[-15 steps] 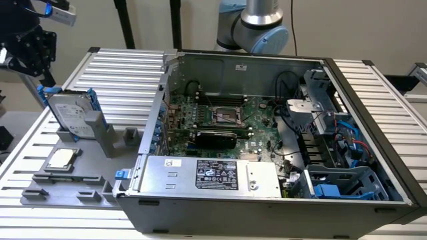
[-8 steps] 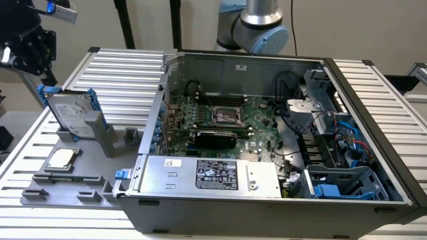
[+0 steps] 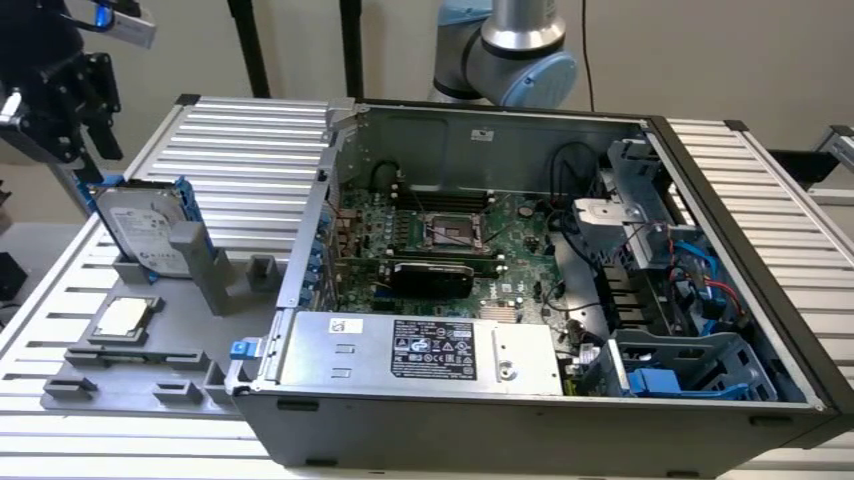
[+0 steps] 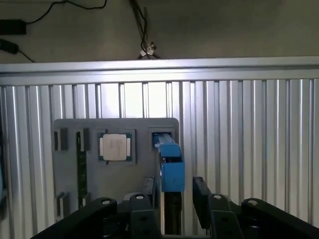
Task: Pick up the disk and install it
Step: 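Pick up the disk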
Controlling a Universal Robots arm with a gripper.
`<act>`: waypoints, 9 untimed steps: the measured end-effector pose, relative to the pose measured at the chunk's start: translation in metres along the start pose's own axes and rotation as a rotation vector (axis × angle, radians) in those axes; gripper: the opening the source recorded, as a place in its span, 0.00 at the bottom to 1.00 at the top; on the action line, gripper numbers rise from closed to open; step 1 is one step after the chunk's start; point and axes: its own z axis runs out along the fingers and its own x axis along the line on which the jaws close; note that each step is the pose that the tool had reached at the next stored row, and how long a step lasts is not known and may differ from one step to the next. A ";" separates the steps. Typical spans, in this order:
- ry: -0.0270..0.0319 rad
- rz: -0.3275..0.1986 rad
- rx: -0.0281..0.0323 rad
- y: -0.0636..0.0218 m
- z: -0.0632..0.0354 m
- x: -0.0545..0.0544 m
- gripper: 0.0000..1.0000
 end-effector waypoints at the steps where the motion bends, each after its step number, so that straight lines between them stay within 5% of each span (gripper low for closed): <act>1: 0.0000 -0.001 0.0006 0.0000 0.0010 0.000 1.00; 9: -0.0004 -0.004 0.0135 0.0003 0.0152 0.000 1.00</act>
